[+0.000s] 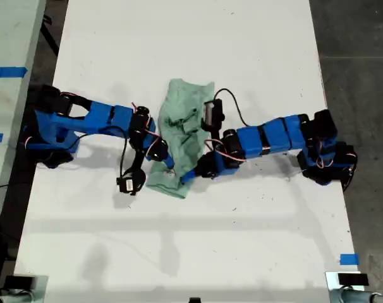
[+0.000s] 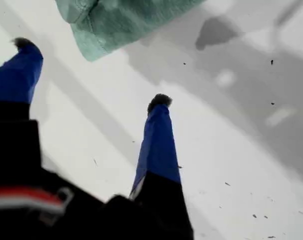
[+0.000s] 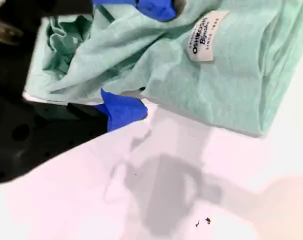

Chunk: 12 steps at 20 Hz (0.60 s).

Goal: Fold tshirt

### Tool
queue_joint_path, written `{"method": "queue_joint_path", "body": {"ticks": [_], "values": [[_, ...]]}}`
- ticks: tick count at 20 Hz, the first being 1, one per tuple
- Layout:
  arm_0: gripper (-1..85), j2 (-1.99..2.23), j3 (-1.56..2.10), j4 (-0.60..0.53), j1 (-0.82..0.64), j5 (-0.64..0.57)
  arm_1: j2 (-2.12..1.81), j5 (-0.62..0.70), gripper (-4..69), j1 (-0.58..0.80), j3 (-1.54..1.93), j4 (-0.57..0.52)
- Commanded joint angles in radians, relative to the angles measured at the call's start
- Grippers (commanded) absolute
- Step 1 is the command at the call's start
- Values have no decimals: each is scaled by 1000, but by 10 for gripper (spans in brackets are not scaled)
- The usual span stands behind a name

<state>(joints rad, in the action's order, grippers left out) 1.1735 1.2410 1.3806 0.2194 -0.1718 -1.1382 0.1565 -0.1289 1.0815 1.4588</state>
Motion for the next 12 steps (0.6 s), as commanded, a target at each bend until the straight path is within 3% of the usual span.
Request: {"method": "queue_joint_path", "body": {"ticks": [1,10,12], "values": [[227,-48,-72,32,-8,17,103,31,362,21,-163,-46],[195,-273,-86,-83,-5,25,362,40,297,43,-233,-233],[170,-290,-86,-115,3,32,397,25,222,51,-236,-264]]}}
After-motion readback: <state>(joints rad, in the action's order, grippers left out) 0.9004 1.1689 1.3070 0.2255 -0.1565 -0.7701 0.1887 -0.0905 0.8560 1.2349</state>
